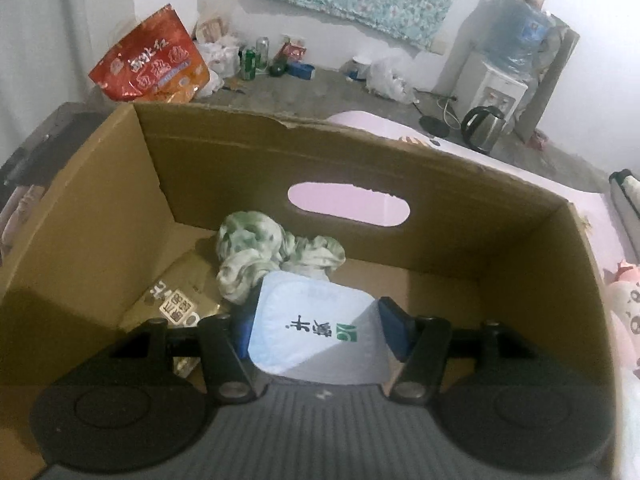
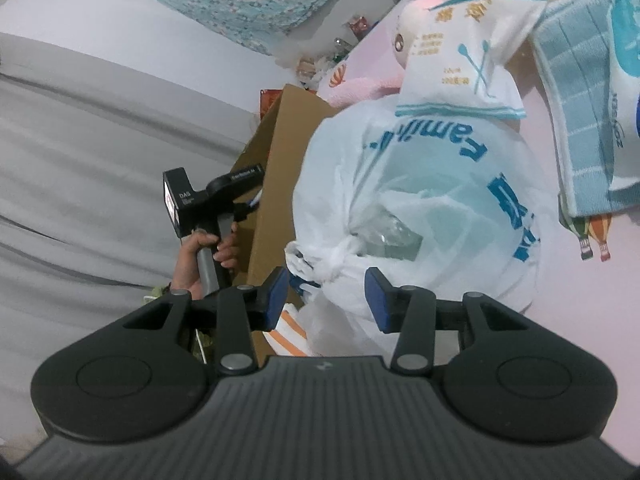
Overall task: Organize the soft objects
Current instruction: 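Lower the white yogurt cup into the box and open the left gripper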
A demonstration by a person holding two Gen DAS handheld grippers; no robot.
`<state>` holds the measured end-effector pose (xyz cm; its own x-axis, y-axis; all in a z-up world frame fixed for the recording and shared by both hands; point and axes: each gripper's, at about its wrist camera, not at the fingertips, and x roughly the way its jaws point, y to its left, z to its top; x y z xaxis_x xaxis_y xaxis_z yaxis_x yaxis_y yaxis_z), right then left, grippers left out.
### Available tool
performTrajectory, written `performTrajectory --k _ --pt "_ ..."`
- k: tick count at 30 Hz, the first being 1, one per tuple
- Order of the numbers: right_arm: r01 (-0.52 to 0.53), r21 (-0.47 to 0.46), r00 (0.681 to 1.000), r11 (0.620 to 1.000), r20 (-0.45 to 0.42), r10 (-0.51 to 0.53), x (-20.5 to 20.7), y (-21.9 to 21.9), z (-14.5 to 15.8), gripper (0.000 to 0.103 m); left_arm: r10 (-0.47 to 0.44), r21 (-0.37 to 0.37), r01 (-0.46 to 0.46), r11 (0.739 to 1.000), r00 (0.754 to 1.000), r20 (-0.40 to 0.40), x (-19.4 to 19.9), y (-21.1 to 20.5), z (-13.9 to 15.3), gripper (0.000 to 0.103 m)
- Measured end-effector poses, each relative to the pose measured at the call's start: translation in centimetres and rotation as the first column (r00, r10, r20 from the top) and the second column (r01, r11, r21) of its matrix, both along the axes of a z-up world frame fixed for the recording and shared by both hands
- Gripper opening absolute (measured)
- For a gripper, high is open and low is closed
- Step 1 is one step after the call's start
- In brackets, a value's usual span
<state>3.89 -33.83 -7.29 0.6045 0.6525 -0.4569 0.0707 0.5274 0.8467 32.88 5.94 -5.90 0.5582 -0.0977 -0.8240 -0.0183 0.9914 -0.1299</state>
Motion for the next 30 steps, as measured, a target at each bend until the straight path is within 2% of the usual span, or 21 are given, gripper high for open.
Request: performTrajectory --k 6,9,11,15,16,17,18,19,26,30 --pt "-0.006 -0.007 1.0 1.0 -0.009 0.006 0.0 0.2 -0.1 0.043 0.006 0.0 -0.006 1.0 1.0 -0.008 -0.6 0.2 -0.1 0.063" --pt "-0.012 -0.018 1.0 1.0 -0.007 0.012 0.1 0.6 0.2 0.046 0.022 0.012 -0.022 1.0 0.999 -0.024 -0.9 0.6 0.3 0.08" --pt "-0.013 -0.021 1.0 1.0 -0.005 0.012 0.3 0.7 0.2 0.047 0.002 -0.001 -0.002 1.0 0.999 -0.04 -1.0 0.9 0.5 0.081" --pt "-0.01 -0.021 1.0 1.0 -0.009 0.01 0.3 0.8 0.1 0.048 -0.036 0.041 0.041 0.998 0.99 -0.134 -1.2 0.3 -0.4 0.08" --pt "-0.01 -0.02 1.0 1.0 -0.009 0.01 0.3 0.9 0.1 0.049 -0.036 0.06 0.045 0.997 0.988 -0.151 -1.1 0.1 -0.6 0.079" --pt "-0.011 -0.021 1.0 1.0 -0.009 0.01 0.3 0.9 0.1 0.049 -0.038 0.072 0.049 0.996 0.988 -0.152 -1.3 -0.1 -0.9 0.072" --pt "-0.011 -0.022 1.0 1.0 -0.008 0.011 0.2 1.0 0.1 0.049 -0.038 0.077 0.05 0.996 0.988 -0.148 -1.3 -0.1 -1.0 0.065" --pt "-0.01 -0.023 1.0 1.0 -0.008 0.01 0.2 1.0 0.1 0.049 -0.026 0.089 0.038 0.995 0.99 -0.14 -1.2 -0.1 -1.1 0.064" --pt "-0.001 -0.025 1.0 1.0 -0.015 0.0 0.1 0.5 -0.1 0.049 0.01 0.054 -0.006 0.999 0.997 -0.073 -1.1 0.7 -1.3 0.064" --pt "0.0 -0.025 1.0 1.0 -0.02 -0.001 0.1 0.5 -0.3 0.049 0.033 0.061 -0.029 0.998 0.997 -0.071 -0.5 1.1 -1.3 0.064"
